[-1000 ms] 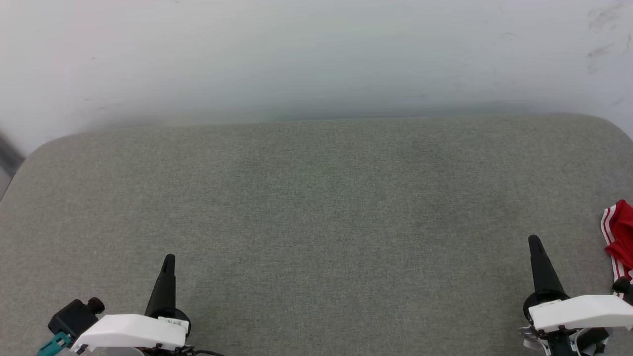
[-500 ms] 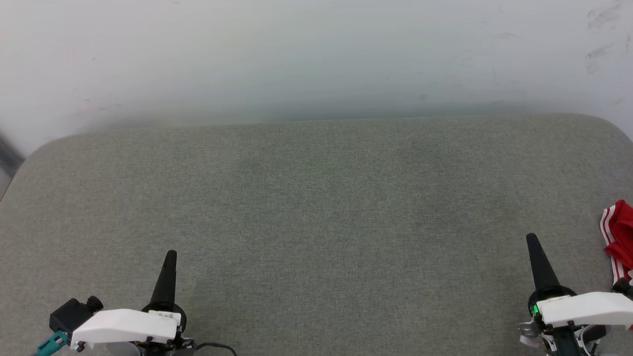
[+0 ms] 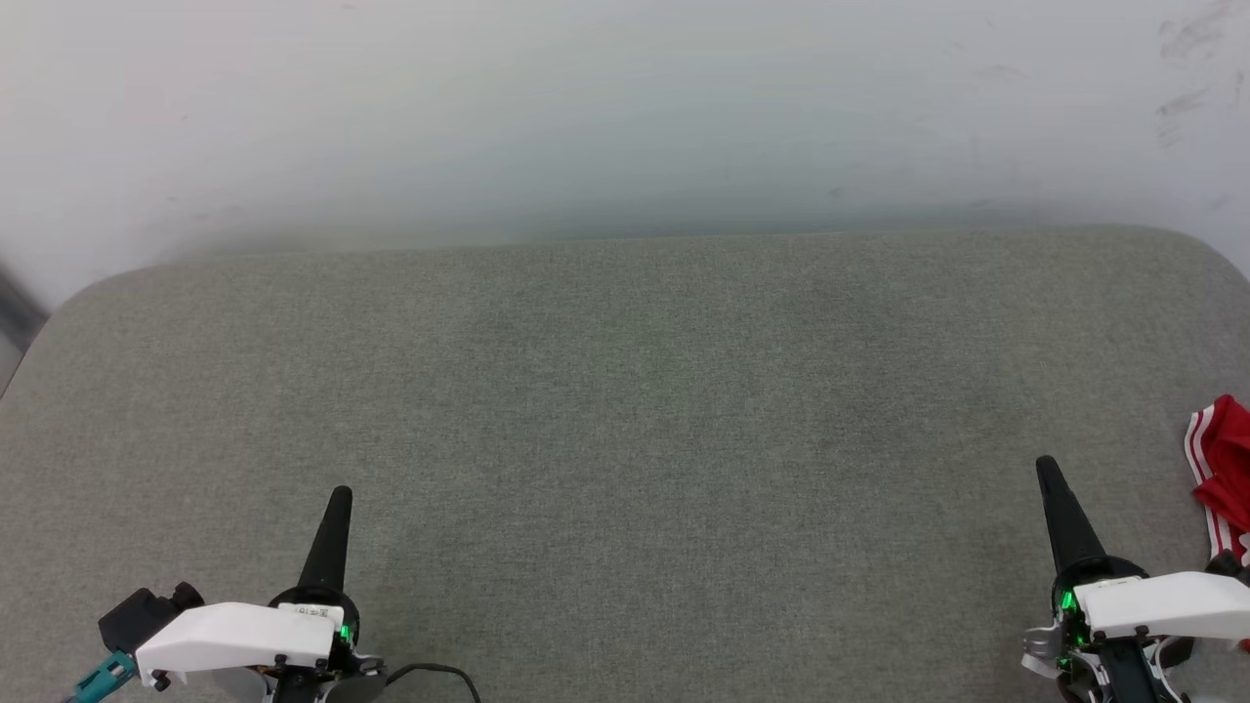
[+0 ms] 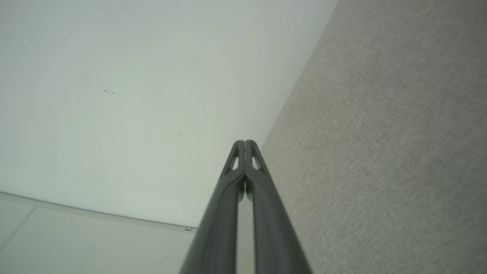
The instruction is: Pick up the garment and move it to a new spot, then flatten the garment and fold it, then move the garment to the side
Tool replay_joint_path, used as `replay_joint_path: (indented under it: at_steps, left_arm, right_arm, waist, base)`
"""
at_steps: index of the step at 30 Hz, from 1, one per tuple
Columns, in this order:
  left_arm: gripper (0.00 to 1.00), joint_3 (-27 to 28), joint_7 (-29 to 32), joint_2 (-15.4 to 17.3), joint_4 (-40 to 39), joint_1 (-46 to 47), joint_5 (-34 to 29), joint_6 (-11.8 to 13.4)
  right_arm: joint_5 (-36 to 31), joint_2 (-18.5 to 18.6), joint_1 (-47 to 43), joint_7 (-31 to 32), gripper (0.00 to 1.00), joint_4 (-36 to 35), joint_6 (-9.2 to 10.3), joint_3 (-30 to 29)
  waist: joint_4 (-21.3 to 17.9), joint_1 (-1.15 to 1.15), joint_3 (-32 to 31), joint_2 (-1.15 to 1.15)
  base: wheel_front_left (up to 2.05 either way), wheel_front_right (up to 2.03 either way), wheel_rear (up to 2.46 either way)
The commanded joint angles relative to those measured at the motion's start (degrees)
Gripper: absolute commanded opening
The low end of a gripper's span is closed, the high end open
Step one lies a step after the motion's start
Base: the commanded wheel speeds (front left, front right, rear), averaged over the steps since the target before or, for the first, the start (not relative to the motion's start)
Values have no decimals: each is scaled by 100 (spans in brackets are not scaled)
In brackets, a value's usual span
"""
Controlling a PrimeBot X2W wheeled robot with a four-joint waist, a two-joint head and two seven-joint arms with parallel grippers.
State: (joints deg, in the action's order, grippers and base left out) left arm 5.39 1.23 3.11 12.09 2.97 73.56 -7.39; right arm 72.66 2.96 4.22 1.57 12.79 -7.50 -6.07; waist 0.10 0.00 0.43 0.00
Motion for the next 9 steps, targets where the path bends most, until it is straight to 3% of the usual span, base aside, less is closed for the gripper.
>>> replay_joint_path:
  at_steps: [1, 9]
  left_arm:
    - [0, 15, 31, 27, -13, 139, 132, -12]
    - [0, 31, 140, 22, 36, 179, 521, -13]
  right_arm:
    - [139, -9, 122, 42, 0, -23, 1, -13]
    - [542, -10, 139, 143, 0, 11, 1, -21]
  waist:
    - [0, 0, -1, 0]
    - [-2, 0, -6, 0]
  base:
    - [0, 0, 0]
    - [0, 0, 0]
